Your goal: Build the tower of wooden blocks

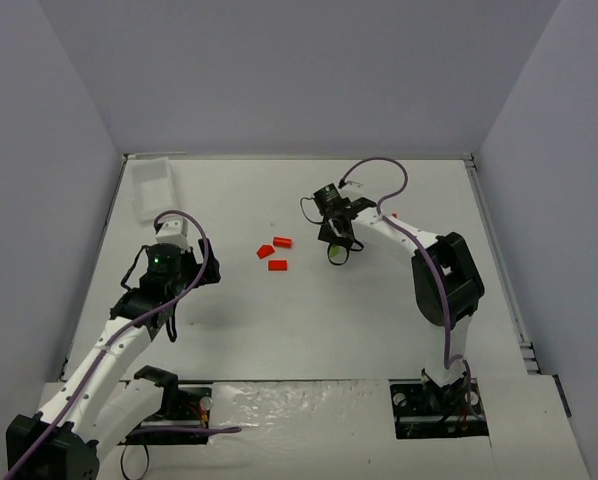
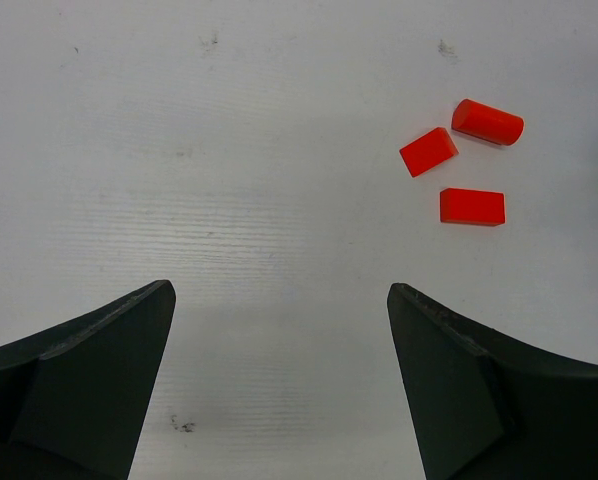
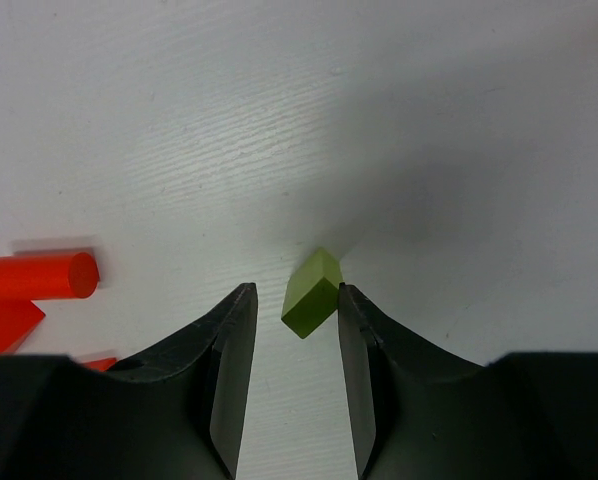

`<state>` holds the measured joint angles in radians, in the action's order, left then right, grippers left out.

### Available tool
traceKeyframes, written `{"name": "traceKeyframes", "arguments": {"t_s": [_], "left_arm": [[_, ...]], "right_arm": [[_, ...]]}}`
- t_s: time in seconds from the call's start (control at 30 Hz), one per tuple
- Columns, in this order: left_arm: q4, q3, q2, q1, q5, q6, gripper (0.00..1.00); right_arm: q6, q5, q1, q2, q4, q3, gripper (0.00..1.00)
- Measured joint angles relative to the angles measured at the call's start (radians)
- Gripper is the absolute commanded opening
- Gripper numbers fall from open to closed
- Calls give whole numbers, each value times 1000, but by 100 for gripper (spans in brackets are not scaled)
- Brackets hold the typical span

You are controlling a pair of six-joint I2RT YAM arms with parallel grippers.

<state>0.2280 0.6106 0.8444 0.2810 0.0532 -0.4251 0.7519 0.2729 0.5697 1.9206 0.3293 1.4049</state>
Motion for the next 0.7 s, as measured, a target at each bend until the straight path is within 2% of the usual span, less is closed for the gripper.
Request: {"name": "traceKeyframes", "arguments": {"t_s": [0.5,0.63,0.7], "left_arm": [[-1,-2,0,0,-1,-7,86],[-1,-2,0,0,-1,-7,86],[-1,-2,0,0,-1,-7,86]], "right_arm": [[-28,-7,-1,5,4,-7,32],[-44,-7,1,5,4,-5,40],[-49,-8,1,5,5,-5,49]]}}
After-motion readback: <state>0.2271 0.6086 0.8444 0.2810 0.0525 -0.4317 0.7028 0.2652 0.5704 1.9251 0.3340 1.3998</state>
